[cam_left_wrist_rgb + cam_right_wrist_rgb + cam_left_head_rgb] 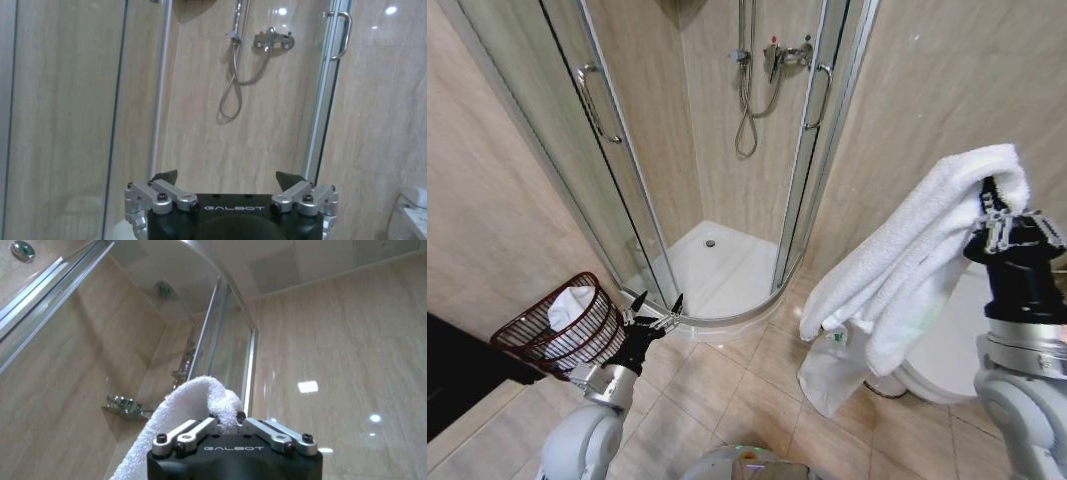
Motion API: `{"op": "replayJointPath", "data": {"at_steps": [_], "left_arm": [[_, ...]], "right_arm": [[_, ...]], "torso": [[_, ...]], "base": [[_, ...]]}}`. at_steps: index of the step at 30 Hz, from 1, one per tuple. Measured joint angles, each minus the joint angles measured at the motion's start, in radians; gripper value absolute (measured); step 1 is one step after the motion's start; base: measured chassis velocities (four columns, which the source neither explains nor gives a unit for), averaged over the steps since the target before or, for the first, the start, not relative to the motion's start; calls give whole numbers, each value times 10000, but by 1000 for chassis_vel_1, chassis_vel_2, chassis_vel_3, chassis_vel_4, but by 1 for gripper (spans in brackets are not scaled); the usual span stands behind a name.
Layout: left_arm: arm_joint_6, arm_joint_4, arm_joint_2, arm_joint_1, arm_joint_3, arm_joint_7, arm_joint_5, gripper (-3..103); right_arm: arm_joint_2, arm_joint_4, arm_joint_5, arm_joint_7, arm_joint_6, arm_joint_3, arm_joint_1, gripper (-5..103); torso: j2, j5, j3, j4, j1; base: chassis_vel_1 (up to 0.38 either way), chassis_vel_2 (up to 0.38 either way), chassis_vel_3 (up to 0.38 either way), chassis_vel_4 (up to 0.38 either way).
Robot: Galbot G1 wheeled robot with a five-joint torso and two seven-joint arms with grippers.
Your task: Discard the used towel into the hamper.
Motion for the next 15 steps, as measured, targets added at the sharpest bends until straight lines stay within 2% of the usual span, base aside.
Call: {"op": "replayJointPath", "data": {"at_steps": [15], "left_arm": [[0,0,0,0,0,0,0,99]], "right_arm": [[81,0,-10,-39,0,54,-93,3]], "torso": [[612,-1,350,0,258]], "base": [[0,0,0,0]]}}
